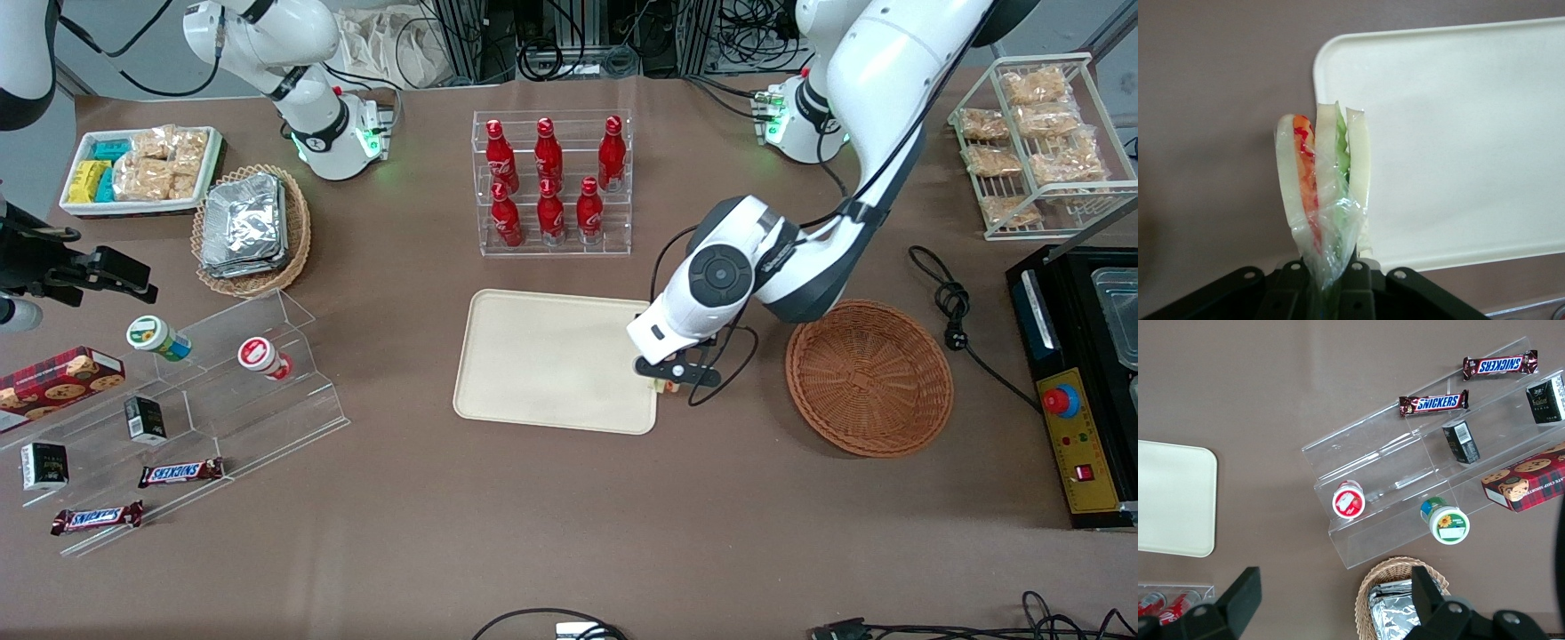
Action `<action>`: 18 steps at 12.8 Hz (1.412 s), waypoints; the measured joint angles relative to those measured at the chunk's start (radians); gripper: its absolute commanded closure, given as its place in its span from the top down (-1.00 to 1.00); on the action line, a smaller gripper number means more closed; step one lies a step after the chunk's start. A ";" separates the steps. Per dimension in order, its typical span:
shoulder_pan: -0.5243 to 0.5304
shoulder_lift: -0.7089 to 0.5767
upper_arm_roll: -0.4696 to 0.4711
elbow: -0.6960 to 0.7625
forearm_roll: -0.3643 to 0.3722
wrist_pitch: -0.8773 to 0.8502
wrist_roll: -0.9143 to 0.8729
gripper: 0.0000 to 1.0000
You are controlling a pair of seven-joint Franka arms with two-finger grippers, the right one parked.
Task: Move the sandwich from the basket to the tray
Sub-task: 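Carry the held sandwich over to the cream tray, then lower the sandwich onto the tray and open the left gripper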
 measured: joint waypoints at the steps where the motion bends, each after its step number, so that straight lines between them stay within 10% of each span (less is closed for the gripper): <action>1: -0.010 0.023 0.000 0.001 0.010 0.034 -0.006 -0.70; 10: -0.046 0.163 0.001 0.031 0.120 0.125 -0.089 -0.63; 11: -0.048 0.170 0.002 0.031 0.121 0.132 -0.096 -0.50; 13: -0.052 0.181 0.002 0.037 0.121 0.140 -0.104 0.99; 18: -0.053 0.197 0.002 0.049 0.158 0.146 -0.148 1.00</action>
